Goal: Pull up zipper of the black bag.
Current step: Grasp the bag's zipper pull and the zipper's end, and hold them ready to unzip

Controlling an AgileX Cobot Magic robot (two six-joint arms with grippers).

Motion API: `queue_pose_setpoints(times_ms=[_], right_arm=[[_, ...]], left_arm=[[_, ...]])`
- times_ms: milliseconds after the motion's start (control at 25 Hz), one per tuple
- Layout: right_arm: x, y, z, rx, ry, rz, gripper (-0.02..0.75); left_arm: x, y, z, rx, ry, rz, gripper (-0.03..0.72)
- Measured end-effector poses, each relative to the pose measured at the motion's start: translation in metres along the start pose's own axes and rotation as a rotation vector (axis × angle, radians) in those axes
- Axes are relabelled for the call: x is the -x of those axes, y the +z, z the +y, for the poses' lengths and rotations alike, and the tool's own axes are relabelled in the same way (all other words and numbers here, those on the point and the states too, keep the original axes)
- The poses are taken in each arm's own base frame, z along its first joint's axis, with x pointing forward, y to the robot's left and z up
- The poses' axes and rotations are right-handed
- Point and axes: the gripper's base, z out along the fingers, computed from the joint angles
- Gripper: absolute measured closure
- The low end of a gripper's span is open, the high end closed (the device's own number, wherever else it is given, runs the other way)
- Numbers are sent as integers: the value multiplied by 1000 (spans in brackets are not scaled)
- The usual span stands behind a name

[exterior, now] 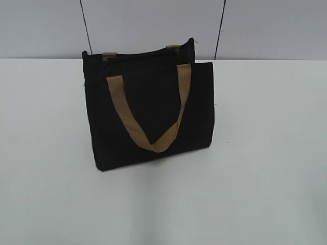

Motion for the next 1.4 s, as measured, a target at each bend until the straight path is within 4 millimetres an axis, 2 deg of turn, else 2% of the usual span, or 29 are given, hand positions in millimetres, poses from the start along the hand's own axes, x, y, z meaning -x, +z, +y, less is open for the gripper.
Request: queue_pose_setpoints(times_ms=[760, 840, 1000, 1080, 1200, 1320, 1400], right_arm=[[0, 0, 0, 0, 0, 0, 235], [0, 0, 0, 0, 0, 0, 235], [0, 0, 0, 0, 0, 0, 235], [0, 0, 0, 0, 0, 0, 235], [0, 0, 0, 0, 0, 0, 235], [0, 0, 0, 0, 0, 0, 235], [0, 0, 0, 0, 0, 0, 235]], left_arm=[[0, 0, 0, 0, 0, 0, 440], [0, 0, 0, 0, 0, 2, 386], [21, 5, -2, -6, 0, -61, 189], [37, 11, -4, -22, -7, -129, 154], [57, 32, -6, -29, 3, -160, 154], [73, 55, -9, -51, 35, -221, 170], [75, 75, -11, -70, 49, -263, 175]])
